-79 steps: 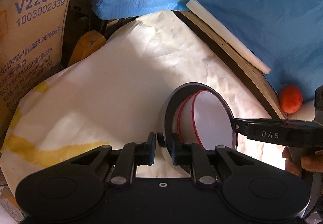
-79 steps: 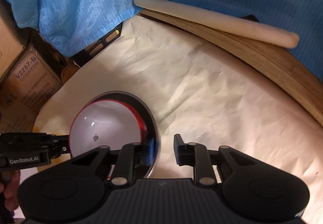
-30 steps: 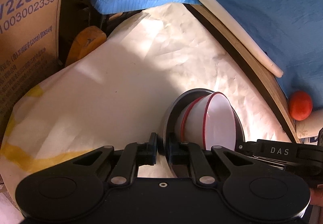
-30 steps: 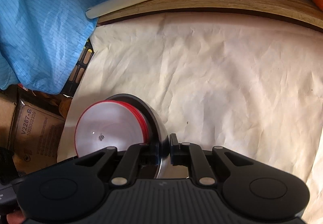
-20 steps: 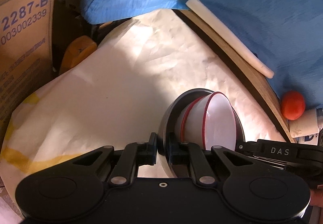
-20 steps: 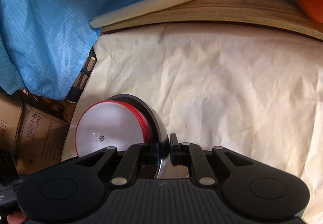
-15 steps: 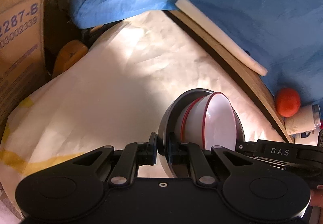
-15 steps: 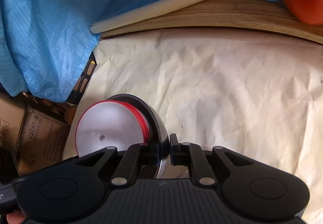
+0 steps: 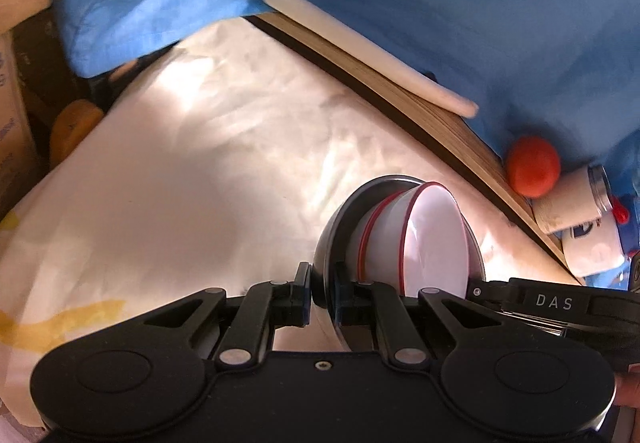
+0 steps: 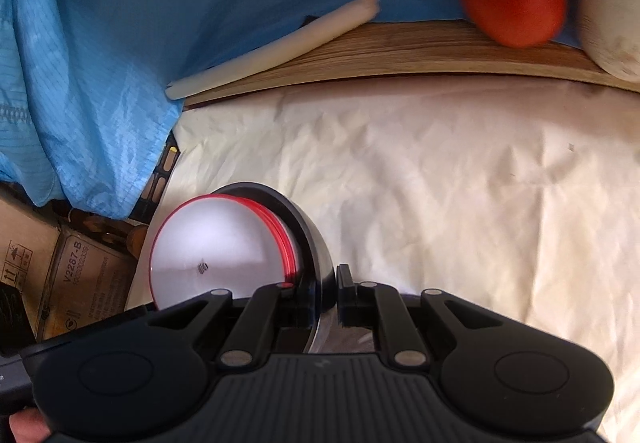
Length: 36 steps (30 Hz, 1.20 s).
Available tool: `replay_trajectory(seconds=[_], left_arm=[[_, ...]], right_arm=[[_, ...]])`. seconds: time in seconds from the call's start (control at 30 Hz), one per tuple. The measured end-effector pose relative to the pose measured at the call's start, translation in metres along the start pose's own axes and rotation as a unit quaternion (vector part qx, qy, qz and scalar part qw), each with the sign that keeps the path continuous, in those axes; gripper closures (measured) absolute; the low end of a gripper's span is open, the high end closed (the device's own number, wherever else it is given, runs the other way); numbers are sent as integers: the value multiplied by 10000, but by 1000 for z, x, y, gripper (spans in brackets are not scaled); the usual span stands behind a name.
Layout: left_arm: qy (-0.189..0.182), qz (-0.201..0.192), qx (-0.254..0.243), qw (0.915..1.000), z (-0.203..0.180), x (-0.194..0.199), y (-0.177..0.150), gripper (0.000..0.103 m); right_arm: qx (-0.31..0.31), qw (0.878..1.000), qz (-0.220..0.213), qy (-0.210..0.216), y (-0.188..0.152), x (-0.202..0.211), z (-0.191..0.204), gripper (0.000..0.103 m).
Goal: Organize plates and bowls
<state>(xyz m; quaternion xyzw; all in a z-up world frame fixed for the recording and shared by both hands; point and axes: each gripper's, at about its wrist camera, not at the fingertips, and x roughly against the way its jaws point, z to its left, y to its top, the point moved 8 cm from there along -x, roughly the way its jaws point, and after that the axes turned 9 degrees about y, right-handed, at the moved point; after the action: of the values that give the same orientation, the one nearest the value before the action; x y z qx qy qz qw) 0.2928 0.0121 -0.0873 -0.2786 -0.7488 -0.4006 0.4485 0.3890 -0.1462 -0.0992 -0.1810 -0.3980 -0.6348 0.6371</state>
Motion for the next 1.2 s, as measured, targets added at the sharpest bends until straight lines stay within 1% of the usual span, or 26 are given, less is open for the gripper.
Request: replay_trajectory(seconds=[0.33, 0.53, 0.7, 0.9, 1.2], left_arm=[[-57, 158, -353, 9992, -23, -3, -22, 94], [-40, 276, -436, 9987, -31, -7, -35, 94], [-31, 302, -504, 9983, -37, -9, -41, 94], [25, 348, -621, 9975, -43, -12, -49, 94], [92, 548, -777, 9954, -50, -17, -62, 94]], right_arm=[[-201, 9998, -54, -43, -20, 22, -22, 92], [-307, 9995, -11, -37, -32, 29, -35, 92], [-385, 9993, -19, -13, -35, 35, -45, 92], [-475, 9989, 21, -18, -42, 39, -52, 92], [-640, 9978, 190, -32, -57, 42, -65, 92]])
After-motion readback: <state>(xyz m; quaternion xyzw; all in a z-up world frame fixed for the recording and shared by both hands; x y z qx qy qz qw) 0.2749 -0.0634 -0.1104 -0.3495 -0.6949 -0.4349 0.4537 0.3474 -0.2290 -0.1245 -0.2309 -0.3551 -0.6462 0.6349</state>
